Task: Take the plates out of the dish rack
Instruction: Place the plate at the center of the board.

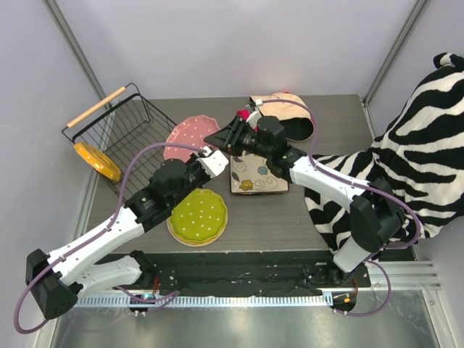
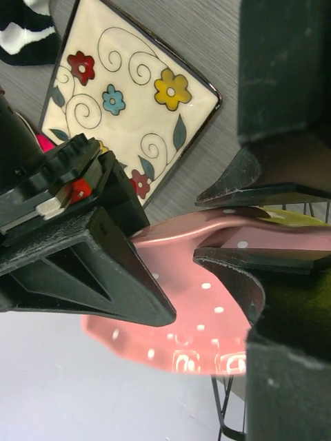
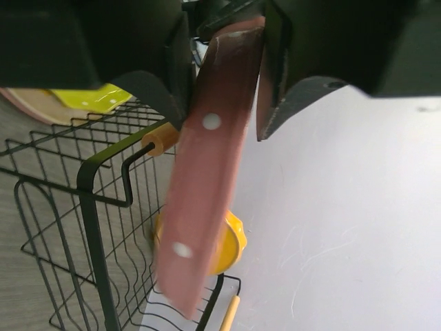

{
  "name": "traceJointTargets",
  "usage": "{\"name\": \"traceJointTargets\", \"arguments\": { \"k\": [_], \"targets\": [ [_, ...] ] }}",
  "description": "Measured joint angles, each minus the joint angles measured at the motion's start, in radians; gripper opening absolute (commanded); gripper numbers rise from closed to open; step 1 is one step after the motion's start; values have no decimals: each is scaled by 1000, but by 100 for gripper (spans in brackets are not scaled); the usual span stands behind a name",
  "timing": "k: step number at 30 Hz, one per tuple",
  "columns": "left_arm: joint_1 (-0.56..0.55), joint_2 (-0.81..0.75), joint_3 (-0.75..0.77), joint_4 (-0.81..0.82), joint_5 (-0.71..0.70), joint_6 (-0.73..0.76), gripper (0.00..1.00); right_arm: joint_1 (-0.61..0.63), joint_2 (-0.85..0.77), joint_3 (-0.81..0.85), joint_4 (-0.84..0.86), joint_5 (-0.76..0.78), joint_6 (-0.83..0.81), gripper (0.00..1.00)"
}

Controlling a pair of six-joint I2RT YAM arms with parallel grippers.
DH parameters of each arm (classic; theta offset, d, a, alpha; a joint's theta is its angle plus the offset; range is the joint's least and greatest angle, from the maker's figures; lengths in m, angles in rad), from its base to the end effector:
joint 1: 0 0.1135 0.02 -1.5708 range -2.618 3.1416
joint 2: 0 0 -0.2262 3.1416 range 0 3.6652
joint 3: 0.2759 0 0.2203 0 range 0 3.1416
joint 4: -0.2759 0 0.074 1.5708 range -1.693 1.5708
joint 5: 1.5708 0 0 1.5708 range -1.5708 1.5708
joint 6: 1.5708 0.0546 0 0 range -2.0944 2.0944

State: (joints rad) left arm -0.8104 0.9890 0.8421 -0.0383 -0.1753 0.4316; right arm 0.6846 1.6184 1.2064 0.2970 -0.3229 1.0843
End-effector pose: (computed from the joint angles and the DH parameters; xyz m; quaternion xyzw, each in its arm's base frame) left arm 0.1721 -0.1671 0.3073 0.4005 0.6559 -0.0536 0.6375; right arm 0.2788 0.2499 0.2951 0.0415 0.7434 0.5840 0.3233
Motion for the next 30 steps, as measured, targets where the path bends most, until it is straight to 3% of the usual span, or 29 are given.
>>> {"name": "traceJointTargets", "arguments": {
  "k": [4,7,14,17,26,30],
  "targets": [
    [-6,4,-4,0,-8,5,11,0,0,0,-10,3,19,16],
    [-6,4,-4,0,-8,3,20,-1,2,0,-11,3,19,1],
    [-23,3,-4,27,34,-23,79,-2,14,-25,47,3,6,1],
    [-39,0,-4,40,62,-39,98,-2,21,-53,81,2,5,1],
    [-29,-7,57,4,87,-120,100,-6,26,-77,158,-9,-10,1],
    [32,-45,107,-28,113,-197,100,-8,27,-77,202,-15,-14,1]
  ]
}}
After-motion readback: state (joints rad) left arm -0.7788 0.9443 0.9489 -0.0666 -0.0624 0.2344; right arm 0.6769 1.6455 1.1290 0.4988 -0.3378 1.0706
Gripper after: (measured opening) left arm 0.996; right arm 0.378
